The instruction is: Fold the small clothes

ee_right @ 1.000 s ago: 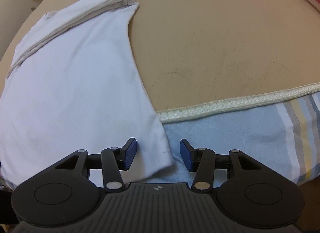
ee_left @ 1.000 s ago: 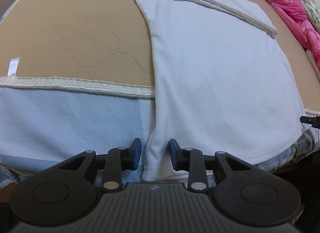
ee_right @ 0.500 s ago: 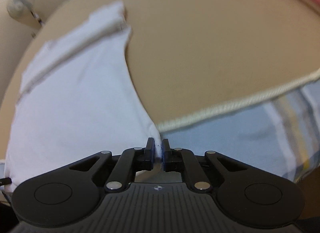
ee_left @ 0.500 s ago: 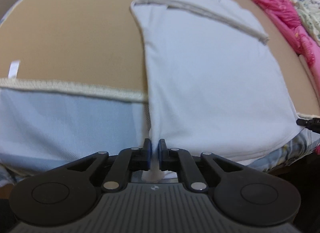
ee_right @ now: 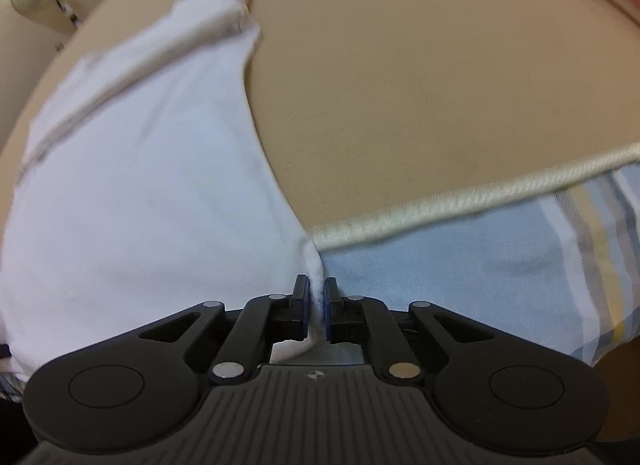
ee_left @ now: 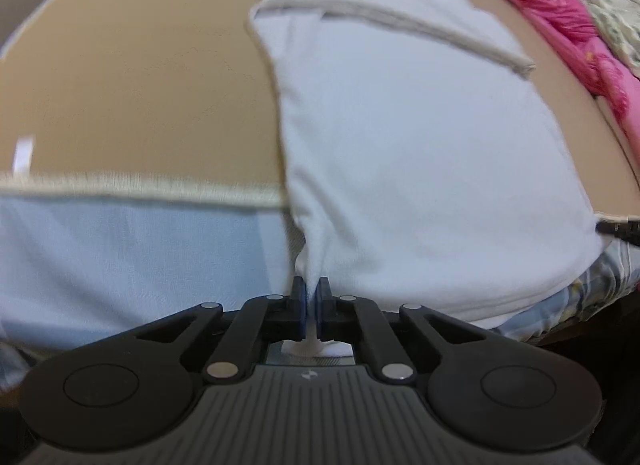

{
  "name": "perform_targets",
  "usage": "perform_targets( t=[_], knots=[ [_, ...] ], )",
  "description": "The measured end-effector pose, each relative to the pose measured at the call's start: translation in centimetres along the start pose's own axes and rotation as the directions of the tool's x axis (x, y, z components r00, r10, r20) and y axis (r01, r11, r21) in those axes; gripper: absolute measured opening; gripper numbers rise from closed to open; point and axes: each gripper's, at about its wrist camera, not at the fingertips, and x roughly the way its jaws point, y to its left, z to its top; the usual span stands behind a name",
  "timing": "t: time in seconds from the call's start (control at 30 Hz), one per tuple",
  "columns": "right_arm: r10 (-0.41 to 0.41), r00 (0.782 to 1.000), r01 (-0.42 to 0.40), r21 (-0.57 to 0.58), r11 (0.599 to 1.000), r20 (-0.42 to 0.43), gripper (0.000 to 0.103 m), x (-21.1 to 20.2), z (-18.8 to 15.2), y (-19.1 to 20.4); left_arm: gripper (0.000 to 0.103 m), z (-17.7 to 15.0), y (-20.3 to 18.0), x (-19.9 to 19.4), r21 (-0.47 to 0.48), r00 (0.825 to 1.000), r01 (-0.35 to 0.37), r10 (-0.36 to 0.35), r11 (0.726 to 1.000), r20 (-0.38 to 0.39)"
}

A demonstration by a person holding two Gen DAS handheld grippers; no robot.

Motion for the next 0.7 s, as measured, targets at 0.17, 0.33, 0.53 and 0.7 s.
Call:
perform_targets(
  t=[0.17,0.33,0.53,0.7],
  knots=[
    [0.119,0.981,-0.124,0.026,0.992,0.156,0.006,-5.3,1.5,-0.4,0.004,1.0,-0.3,-4.7,0.039,0.992,0.061,-0.065,0.997,0.105],
    [0.213,0.938,-0.228,0.025,0.973,0.275,0.005,-11.0,1.6,-0.3,0.003,1.1,-0.6,-9.8,0.092,0.975,0.086,-0.102,0.992,0.195],
    [0.338,0.878,-0.368,0.026,0.930,0.339,0.005,-17.0,-1.1,-2.6,0.003,-1.8,0.9,-17.9,0.121,0.939,0.169,-0.198,0.978,0.283],
    [0.412,0.805,-0.457,0.004,0.889,0.427,0.005,-22.6,-3.1,-4.8,0.003,-3.2,2.1,-22.3,0.113,0.901,0.249,-0.273,0.962,0.337]
  ],
)
